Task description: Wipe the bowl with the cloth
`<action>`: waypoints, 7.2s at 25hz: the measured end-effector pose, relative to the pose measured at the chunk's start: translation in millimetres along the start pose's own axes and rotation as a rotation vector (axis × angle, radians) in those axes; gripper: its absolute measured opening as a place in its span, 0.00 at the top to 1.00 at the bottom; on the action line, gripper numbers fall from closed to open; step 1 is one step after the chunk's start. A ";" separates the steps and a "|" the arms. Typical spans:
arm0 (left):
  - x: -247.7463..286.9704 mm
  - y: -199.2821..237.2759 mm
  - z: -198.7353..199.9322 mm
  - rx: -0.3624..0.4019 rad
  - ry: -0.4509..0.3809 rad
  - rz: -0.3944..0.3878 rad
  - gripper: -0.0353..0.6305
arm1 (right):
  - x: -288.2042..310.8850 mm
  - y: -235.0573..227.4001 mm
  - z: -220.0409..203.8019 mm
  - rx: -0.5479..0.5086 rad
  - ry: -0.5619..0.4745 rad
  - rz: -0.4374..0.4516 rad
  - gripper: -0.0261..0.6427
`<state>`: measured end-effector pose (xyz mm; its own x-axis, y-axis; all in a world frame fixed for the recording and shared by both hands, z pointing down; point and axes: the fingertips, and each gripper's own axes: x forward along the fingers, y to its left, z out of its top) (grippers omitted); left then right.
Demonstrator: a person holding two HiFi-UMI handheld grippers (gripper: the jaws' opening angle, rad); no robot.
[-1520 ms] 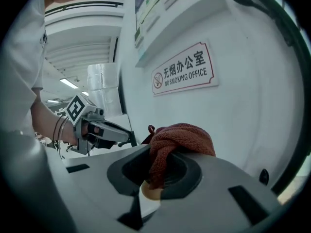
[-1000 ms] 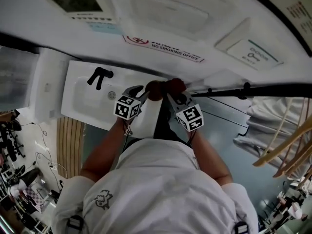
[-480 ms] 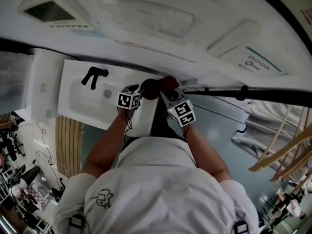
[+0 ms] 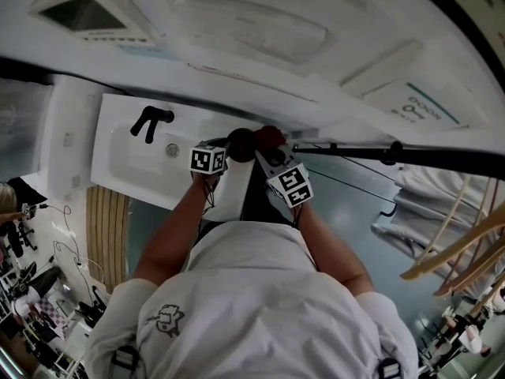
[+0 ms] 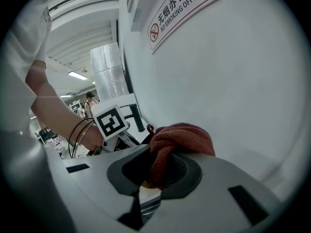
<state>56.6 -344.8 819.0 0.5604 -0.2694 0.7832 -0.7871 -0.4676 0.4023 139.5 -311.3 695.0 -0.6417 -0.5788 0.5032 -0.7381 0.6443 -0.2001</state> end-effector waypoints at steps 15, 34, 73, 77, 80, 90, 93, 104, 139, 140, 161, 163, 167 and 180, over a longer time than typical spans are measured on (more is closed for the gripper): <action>-81.2 -18.7 37.7 0.105 -0.142 0.051 0.91 | 15.6 40.3 24.7 -0.090 0.006 -0.025 0.88; -288.1 -28.5 49.8 0.218 -0.462 0.022 0.91 | 63.7 202.7 113.7 -0.567 0.152 -0.027 0.89; -393.1 -10.4 33.1 0.170 -0.649 -0.088 0.92 | 41.9 274.4 126.8 -0.858 0.284 -0.108 0.89; -393.1 -11.3 33.1 0.173 -0.639 -0.080 0.92 | 29.5 250.4 135.0 -0.862 0.313 -0.208 0.89; -386.4 -20.3 31.4 0.185 -0.614 -0.100 0.92 | 24.0 232.4 151.7 -0.876 0.296 -0.310 0.89; -382.4 -33.4 32.3 0.178 -0.614 -0.119 0.92 | 42.6 265.9 144.7 -0.904 0.236 -0.175 0.89; -384.2 -28.7 31.9 0.166 -0.624 -0.112 0.92 | 40.2 282.2 132.6 -0.913 0.237 -0.074 0.89; -388.6 2.4 35.5 0.134 -0.639 -0.054 0.92 | -2.7 276.3 119.5 -0.873 0.260 -0.035 0.89; -388.2 -38.5 36.2 -0.560 -0.586 -1.098 0.92 | -88.0 280.9 244.5 -0.663 -0.049 0.065 0.89; -385.0 -40.5 37.1 -0.550 -0.579 -1.088 0.92 | -85.6 279.1 247.2 -0.670 -0.049 0.068 0.89; -390.7 -88.0 93.3 -0.341 -0.709 -1.192 0.92 | -23.5 201.4 242.7 -0.464 -0.027 0.280 0.89; -392.6 -83.4 105.9 -0.372 -0.759 -1.186 0.92 | -21.1 203.2 234.4 -0.427 -0.019 0.322 0.89; -395.5 -68.1 127.9 -0.357 -0.870 -1.051 0.92 | -20.7 216.9 218.0 -0.383 -0.005 0.398 0.89; -388.3 -36.6 112.9 -0.412 -0.881 -0.901 0.92 | -66.3 281.4 209.1 -0.460 -0.031 0.522 0.89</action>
<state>-103.1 -318.1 446.7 0.7802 -0.5273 -0.3366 0.0132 -0.5241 0.8516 -69.3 -196.2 429.6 -0.8992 -0.1449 0.4128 -0.1723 0.9846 -0.0296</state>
